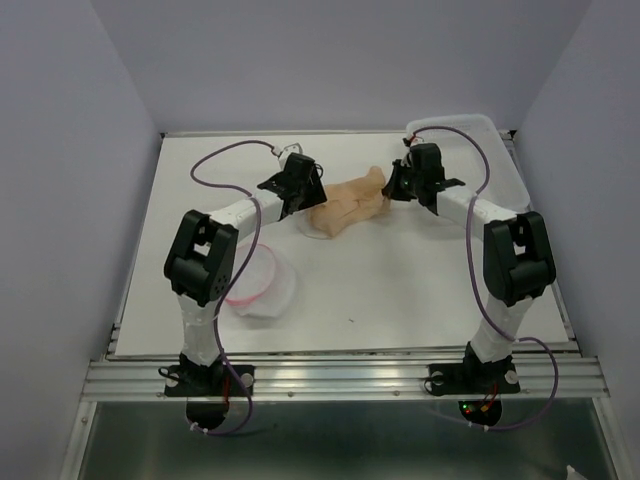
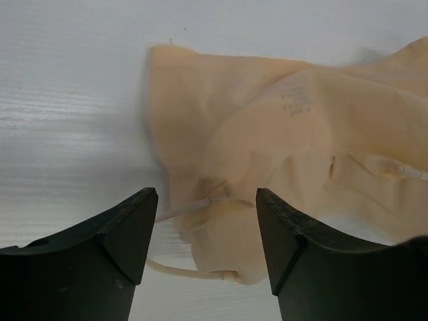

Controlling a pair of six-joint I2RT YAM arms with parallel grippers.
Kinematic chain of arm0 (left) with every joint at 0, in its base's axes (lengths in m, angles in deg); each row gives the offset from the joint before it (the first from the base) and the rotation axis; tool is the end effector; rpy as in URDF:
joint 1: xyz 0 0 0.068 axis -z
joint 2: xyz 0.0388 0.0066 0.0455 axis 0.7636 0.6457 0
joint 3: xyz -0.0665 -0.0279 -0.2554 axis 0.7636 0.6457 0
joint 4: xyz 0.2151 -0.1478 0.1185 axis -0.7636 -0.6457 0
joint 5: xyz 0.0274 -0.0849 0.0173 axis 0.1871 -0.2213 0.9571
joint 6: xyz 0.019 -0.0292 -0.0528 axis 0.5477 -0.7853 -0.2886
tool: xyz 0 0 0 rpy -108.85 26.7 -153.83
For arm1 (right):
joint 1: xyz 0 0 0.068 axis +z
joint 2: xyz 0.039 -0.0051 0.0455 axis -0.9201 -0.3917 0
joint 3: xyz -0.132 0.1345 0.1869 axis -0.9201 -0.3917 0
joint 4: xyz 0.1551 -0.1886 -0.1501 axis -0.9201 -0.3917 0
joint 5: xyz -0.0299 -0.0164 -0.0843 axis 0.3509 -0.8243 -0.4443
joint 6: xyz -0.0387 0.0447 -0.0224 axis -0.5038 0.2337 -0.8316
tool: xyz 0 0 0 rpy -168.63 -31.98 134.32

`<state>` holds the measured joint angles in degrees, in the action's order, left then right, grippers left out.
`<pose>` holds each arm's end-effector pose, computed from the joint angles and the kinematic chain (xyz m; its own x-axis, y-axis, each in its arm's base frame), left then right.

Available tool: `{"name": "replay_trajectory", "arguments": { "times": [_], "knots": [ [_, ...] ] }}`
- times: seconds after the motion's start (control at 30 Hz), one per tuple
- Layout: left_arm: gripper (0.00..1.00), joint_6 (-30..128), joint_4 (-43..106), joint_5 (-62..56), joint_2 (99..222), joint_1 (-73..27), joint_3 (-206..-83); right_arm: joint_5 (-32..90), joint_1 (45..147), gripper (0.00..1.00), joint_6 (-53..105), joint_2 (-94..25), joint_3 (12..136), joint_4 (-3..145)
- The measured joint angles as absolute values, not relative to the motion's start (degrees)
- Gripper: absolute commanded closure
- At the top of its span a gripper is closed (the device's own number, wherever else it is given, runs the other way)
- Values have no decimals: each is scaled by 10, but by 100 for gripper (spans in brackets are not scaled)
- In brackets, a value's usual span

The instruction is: Place the bra in the laundry bag and zip it closed

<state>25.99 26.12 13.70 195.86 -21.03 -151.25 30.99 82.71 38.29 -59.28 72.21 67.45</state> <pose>0.4178 -0.2210 0.1902 -0.6267 -0.2946 -0.7214 0.0168 0.9204 -0.3905 0.4325 0.1302 0.1942 -0.6623 0.1459 -0.7349 -0.1873 0.9174 0.3510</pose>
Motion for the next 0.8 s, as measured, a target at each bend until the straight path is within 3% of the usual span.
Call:
{"name": "replay_trajectory", "arguments": {
  "times": [0.2, 0.5, 0.8],
  "knots": [
    [44, 238, 248, 144, 1980, -210, -1515, 304, 827, 99, 351, -593, 748, 656],
    [45, 227, 238, 148, 2013, -210, -1517, 287, 860, 99, 288, -590, 786, 634],
    [46, 221, 252, 137, 2014, -210, -1514, 281, 1008, 99, 189, -619, 844, 621]
  ]
}}
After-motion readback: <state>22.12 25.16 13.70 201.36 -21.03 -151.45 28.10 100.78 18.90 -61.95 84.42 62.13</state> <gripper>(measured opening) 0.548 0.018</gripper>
